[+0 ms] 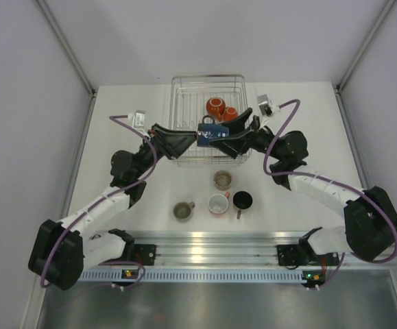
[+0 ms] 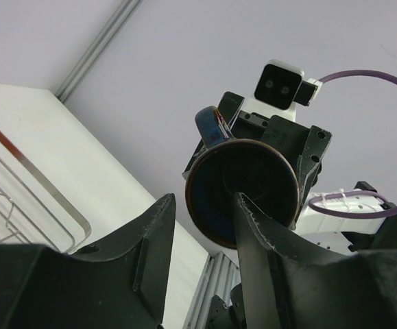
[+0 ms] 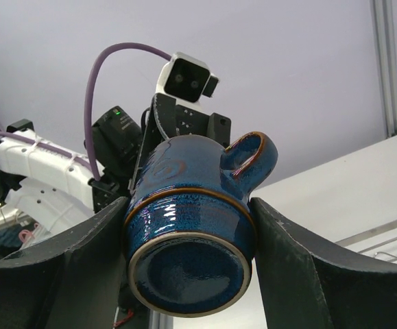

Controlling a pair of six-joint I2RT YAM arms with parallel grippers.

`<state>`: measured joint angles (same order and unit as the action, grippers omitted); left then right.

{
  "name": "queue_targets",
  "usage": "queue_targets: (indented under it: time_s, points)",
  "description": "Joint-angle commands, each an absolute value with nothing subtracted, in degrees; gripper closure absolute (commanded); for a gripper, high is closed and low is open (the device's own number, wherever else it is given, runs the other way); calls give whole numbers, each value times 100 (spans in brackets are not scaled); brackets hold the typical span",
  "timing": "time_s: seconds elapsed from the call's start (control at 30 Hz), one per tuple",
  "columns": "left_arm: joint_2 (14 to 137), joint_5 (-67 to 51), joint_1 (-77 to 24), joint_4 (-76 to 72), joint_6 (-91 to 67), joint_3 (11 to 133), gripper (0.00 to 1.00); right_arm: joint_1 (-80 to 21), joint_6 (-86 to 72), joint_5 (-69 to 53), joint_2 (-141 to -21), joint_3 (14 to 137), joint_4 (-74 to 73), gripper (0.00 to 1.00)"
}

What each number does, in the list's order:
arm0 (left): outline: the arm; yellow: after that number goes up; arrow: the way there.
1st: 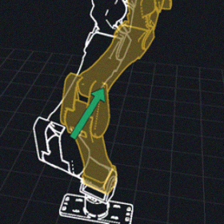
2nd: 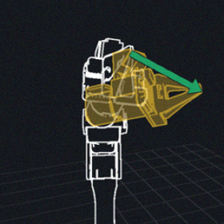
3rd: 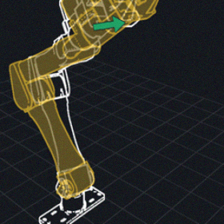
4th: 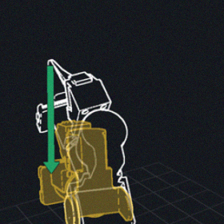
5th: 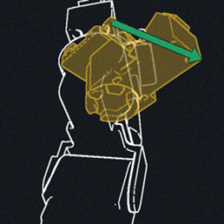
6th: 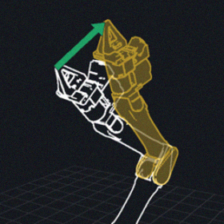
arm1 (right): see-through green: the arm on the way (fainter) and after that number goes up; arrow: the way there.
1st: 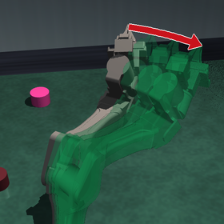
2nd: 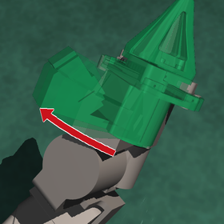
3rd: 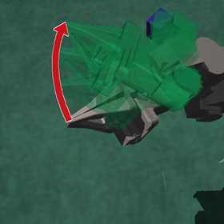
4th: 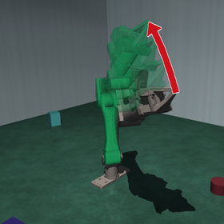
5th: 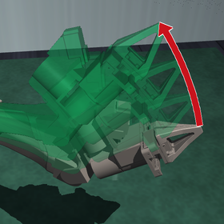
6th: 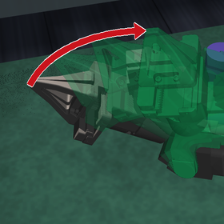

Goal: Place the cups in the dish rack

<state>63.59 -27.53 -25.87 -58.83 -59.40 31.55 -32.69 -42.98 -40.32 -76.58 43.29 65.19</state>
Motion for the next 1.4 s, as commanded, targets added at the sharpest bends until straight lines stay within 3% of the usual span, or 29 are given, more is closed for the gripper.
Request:
queue_targets:
  time_s: [0.0, 0.23, 0.37, 0.6, 0.83, 1.0, 1.1, 1.37]
  points:
    - [6065, -2654, -2356, -5731, -5844, 2980, 55, -3103, -4184, -3937, -7646, 4483, 6820, 100]
    - [5766, -2724, -1820, -5283, -5749, 2821, 45, -2734, -4000, -3946, -7725, 4623, 6224, 100]
    - [5687, -2698, -1539, -4240, -5231, 3101, 43, -2427, -3264, -3876, -7927, 5184, 4543, 100]
    - [5809, -2005, -1380, -2420, -3782, 3909, 42, -2356, -1602, -3078, -9418, 8044, 947, 100]
    - [6178, -1582, -1310, -1636, -3024, 4543, 41, -2382, -1100, -2488, -11448, 11168, -1463, 100]
    - [6346, -1407, -1257, -1380, -2717, 4676, 41, -2478, -896, -2049, -12576, 13074, -2390, 100]
    - [6398, -1380, -1222, -1257, -2602, 4693, 41, -2496, -949, -1995, -13042, 13551, -2566, 100]
    - [6477, -1389, -1187, -1222, -2558, 4588, 41, -2627, -932, -1951, -13465, 13650, -2636, 100]
